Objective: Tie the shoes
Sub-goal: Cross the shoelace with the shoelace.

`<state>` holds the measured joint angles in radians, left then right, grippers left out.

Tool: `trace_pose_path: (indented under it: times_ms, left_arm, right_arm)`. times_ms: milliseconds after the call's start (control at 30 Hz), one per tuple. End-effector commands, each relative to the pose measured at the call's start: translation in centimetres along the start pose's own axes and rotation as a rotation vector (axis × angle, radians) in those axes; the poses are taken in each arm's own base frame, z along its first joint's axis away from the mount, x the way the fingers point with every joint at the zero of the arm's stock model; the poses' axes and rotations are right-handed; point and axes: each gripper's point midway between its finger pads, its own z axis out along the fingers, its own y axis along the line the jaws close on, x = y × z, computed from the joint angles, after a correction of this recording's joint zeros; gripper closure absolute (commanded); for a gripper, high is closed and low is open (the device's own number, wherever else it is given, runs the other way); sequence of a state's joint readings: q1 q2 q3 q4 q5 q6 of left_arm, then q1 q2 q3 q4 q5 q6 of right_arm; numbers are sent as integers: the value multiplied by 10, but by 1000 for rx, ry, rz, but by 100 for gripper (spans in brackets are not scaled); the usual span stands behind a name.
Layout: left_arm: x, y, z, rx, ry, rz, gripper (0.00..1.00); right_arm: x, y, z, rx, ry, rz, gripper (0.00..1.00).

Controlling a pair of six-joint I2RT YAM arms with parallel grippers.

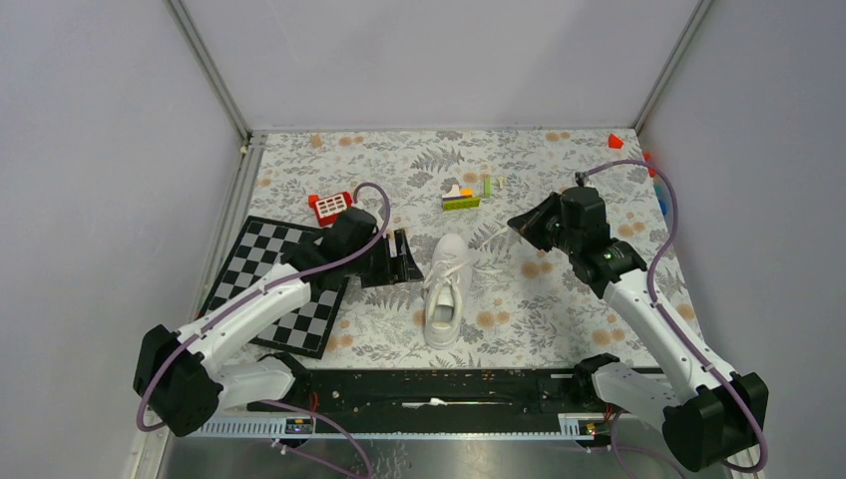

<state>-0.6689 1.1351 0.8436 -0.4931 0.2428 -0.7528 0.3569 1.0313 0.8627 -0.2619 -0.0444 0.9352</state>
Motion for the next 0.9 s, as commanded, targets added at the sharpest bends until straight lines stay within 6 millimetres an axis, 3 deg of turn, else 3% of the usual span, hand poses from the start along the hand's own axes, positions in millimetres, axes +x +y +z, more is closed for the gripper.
trace_pose_path:
  times_ms: [0,100,167,333,433,633,867]
  left_arm:
    - [-59,3,-5,-94,-146,33,26]
    - [-84,6,8,-113,-140,32,25]
    - [-89,5,23,-104,-98,59,26]
    - [-77,2,63,-16,51,131,30]
    - [-66,-14,68,129,97,218,28]
    - [-73,-21,83,199,114,249,27]
    - [-71,-5,104,142,159,221,30]
  right_arm:
    - [-1,0,-2,-6,-7,-11,100]
    - [-1,1,-3,-9,-5,-10,100]
    - [-2,1,-3,-7,-5,-12,100]
    - [-3,5,-2,-11,3,-17,100]
    - [-4,6,-4,-8,2,-27,100]
    - [-4,6,-2,12,18,-37,100]
    - [-5,4,-3,28,17,-35,100]
